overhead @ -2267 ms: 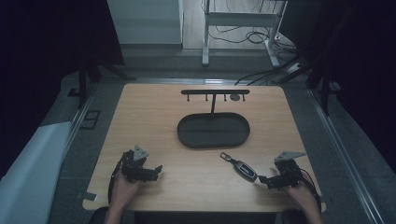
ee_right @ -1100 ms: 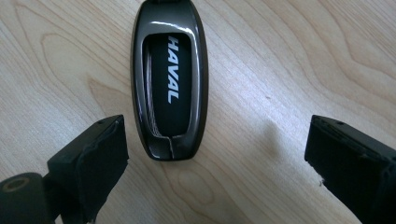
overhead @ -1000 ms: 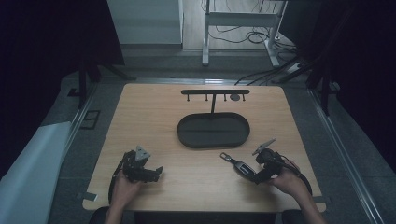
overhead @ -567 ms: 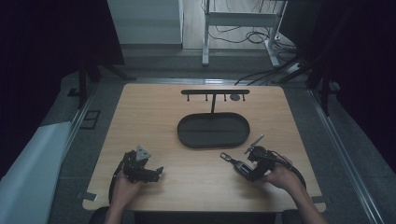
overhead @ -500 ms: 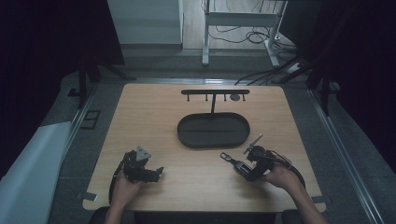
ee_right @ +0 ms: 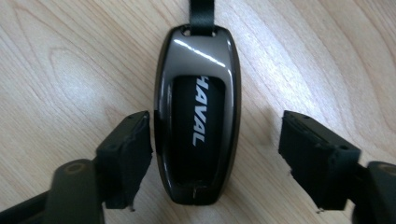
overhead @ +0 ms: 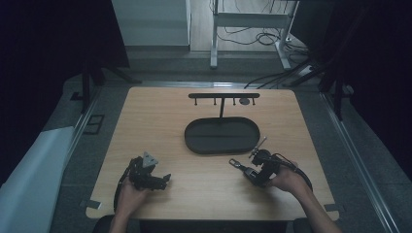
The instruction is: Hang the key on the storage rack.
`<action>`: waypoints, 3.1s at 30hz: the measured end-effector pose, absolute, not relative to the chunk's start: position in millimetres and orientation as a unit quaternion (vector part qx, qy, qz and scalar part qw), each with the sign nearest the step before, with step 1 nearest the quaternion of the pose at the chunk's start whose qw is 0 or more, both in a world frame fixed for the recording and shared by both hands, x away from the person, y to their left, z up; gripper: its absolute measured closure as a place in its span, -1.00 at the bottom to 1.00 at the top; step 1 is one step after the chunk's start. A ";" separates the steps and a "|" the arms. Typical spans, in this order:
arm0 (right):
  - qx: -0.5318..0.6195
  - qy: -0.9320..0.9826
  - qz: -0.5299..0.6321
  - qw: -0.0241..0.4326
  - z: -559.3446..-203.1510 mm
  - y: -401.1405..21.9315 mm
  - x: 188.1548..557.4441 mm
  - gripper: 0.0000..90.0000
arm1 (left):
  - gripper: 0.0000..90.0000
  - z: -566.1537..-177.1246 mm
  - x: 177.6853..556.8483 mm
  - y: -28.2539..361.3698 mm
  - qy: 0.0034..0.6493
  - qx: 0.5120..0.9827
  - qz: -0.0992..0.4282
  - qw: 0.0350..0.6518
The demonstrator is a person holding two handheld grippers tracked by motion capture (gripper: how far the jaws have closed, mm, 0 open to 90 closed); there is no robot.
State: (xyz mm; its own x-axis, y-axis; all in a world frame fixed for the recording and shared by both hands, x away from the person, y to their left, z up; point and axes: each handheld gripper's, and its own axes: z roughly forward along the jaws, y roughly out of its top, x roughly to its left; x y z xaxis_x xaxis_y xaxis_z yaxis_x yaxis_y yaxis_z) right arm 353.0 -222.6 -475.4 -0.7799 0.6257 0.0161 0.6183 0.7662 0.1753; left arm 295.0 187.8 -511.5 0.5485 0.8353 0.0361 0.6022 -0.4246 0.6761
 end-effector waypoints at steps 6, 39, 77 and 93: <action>0.326 0.942 0.075 0.016 -476.5 -214.1 355.9 -0.28 | -1.00 -511.9 295.1 187.3 0.436 0.824 0.186 0.311; 0.330 0.943 0.046 0.000 -461.7 -195.6 367.8 0.09 | -1.00 -513.5 295.6 185.2 0.434 0.828 0.186 0.303; 0.333 0.939 0.082 -0.017 -397.7 -203.7 386.3 0.09 | -1.00 -514.7 296.0 183.1 0.432 0.830 0.186 0.299; 0.345 0.934 0.095 -0.014 -374.3 -209.7 399.5 0.09 | -1.00 -515.2 296.7 183.3 0.432 0.831 0.185 0.297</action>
State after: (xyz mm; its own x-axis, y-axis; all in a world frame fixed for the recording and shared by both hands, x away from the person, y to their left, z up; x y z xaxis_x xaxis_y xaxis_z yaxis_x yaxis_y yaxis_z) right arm 399.5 -209.7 -374.3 -0.7618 0.6412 0.0922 0.6467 0.7443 0.1665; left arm 296.7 183.3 -515.2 0.5581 0.8282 0.0518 0.6080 -0.4506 0.6537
